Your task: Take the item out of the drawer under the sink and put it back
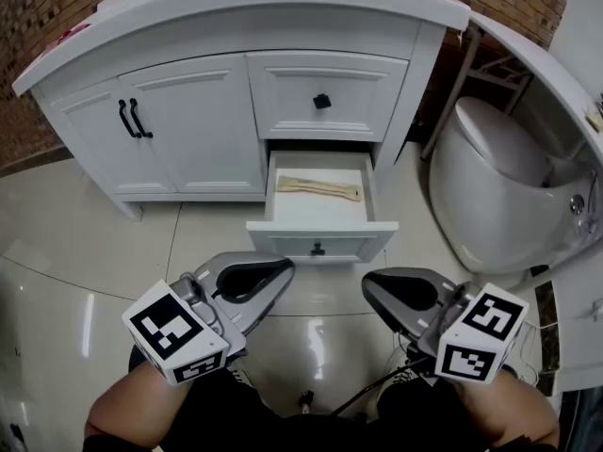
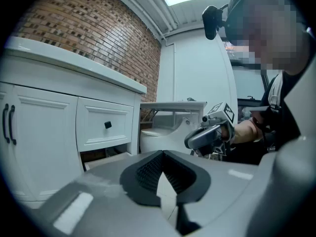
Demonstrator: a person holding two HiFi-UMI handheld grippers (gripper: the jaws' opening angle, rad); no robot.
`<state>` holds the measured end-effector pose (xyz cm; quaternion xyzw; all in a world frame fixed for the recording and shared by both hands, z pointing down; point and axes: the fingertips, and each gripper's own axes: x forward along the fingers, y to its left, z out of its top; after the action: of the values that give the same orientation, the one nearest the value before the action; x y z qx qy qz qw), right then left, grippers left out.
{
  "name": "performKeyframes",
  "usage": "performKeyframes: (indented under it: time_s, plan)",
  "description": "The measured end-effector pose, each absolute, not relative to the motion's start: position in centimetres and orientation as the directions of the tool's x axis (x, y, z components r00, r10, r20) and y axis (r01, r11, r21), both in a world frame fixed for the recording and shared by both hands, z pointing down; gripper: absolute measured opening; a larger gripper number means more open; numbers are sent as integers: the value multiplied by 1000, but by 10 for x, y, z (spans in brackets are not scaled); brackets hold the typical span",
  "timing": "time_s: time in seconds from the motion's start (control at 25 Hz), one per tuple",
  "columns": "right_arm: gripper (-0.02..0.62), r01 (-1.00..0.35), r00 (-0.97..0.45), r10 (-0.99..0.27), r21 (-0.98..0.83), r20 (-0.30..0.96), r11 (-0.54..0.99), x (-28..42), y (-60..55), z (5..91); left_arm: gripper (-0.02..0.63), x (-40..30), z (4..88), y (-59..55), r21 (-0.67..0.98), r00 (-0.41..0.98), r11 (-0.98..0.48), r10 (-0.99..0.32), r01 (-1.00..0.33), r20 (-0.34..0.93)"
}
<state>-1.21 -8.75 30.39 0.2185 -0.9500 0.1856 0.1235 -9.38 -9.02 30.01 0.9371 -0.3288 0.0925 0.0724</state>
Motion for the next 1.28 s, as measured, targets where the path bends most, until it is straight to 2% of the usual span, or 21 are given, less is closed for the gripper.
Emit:
performKeyframes:
  time_s: [0.24, 0.92, 1.08, 1.28]
  plan:
    - [3, -461, -874, -368, -299, 317, 836, -12, -87, 305, 6, -92, 303, -91, 63, 764, -774, -604, -630, 229]
    - [3, -462, -873, -366, -309, 321, 831, -18, -89, 310, 6, -115, 305, -139, -108, 660, -719, -679, -687, 321]
    - [3, -441, -884, -342, -323, 320, 838, -23, -83, 312, 6, -113, 296, -148, -99, 680, -745, -648, -660, 342]
    - [3, -417, -897, -327, -320, 299, 851, -25, -80, 305, 6, -128, 285, -185, -285, 601, -702, -709, -652, 370]
